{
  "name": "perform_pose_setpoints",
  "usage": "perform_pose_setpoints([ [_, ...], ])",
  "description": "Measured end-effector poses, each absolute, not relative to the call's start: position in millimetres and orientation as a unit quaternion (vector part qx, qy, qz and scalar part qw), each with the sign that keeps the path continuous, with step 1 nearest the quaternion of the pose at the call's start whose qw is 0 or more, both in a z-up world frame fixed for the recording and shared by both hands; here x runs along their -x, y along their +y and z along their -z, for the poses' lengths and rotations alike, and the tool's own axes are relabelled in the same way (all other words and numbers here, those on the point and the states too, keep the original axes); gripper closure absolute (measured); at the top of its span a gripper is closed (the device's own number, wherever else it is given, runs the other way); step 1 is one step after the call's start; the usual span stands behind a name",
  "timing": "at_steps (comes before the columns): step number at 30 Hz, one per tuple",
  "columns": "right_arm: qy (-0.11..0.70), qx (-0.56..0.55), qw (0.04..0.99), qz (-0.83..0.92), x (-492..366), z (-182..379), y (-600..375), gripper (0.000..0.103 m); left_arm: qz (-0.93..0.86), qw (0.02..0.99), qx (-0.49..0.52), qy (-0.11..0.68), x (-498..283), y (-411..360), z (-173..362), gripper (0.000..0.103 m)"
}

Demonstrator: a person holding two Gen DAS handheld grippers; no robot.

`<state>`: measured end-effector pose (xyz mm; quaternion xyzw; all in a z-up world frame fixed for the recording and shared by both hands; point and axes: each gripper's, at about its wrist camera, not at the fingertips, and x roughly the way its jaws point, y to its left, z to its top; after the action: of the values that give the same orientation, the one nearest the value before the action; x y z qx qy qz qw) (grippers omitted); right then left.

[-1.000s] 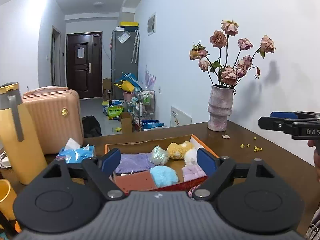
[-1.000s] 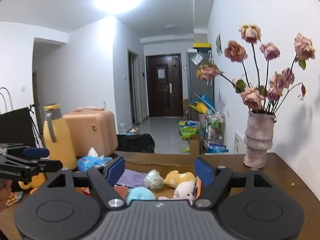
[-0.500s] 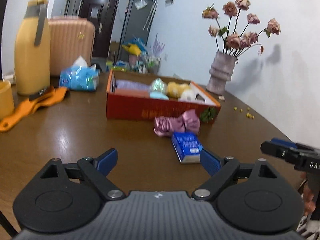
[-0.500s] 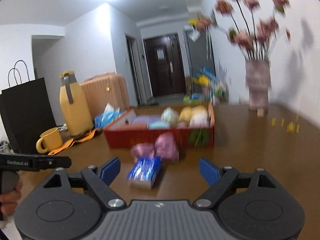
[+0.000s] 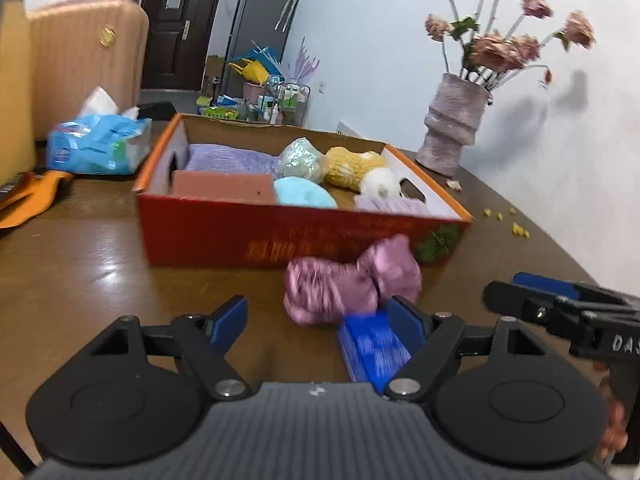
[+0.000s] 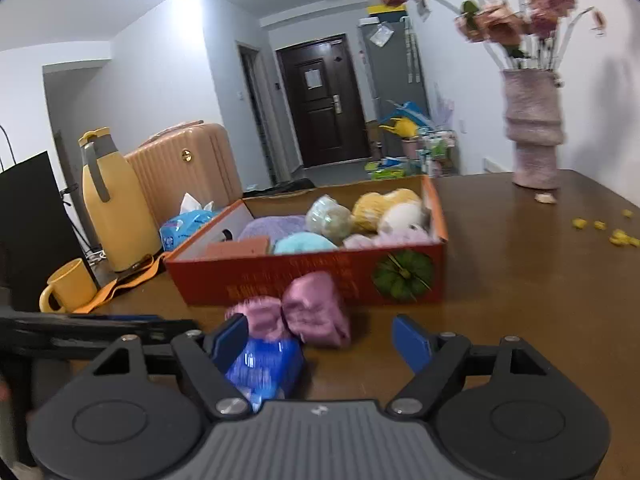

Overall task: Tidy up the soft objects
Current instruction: 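Close both grippers together on the pink satin bow, then carry the pink bow into the box and open both grippers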

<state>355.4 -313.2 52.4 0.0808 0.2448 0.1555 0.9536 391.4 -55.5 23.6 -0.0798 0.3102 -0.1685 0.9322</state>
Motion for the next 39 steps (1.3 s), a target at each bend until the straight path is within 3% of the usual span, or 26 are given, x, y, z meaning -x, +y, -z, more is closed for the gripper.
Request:
perform_pose_setpoints([
  [4, 0.262, -0.092, 0.946, -0.167, -409, -43, -301, 0.032, 0.182, 0.912, 0.13, 0.343, -435, -56, -6, 0.032],
  [6, 0.278, -0.1, 0.941, -0.168, -430, -33, -298, 0.042, 0.195, 0.904, 0.152, 0.35, -443, -53, 0, 0.048],
  [7, 0.285, -0.112, 0.938, -0.166, -439, -28, -297, 0.047, 0.205, 0.899, 0.164, 0.35, -446, -51, 3, 0.051],
  [8, 0.291, -0.121, 0.934, -0.168, -445, -22, -297, 0.06, 0.218, 0.893, 0.18, 0.351, -448, -47, 8, 0.063],
  [9, 0.295, -0.131, 0.931, -0.173, -450, -17, -297, 0.066, 0.224, 0.888, 0.189, 0.353, -449, -46, 10, 0.069],
  [17, 0.28, -0.124, 0.932, -0.191, -446, -16, -294, 0.089, 0.241, 0.892, 0.176, 0.339, -443, -47, 2, 0.082],
  [26, 0.194, -0.118, 0.952, -0.204, -357, -71, -296, 0.091, 0.264, 0.922, 0.12, 0.256, -345, -52, -63, 0.082],
  [39, 0.236, -0.147, 0.941, -0.195, -248, -37, -300, 0.091, 0.265, 0.903, 0.113, 0.317, -253, -55, -38, 0.083],
])
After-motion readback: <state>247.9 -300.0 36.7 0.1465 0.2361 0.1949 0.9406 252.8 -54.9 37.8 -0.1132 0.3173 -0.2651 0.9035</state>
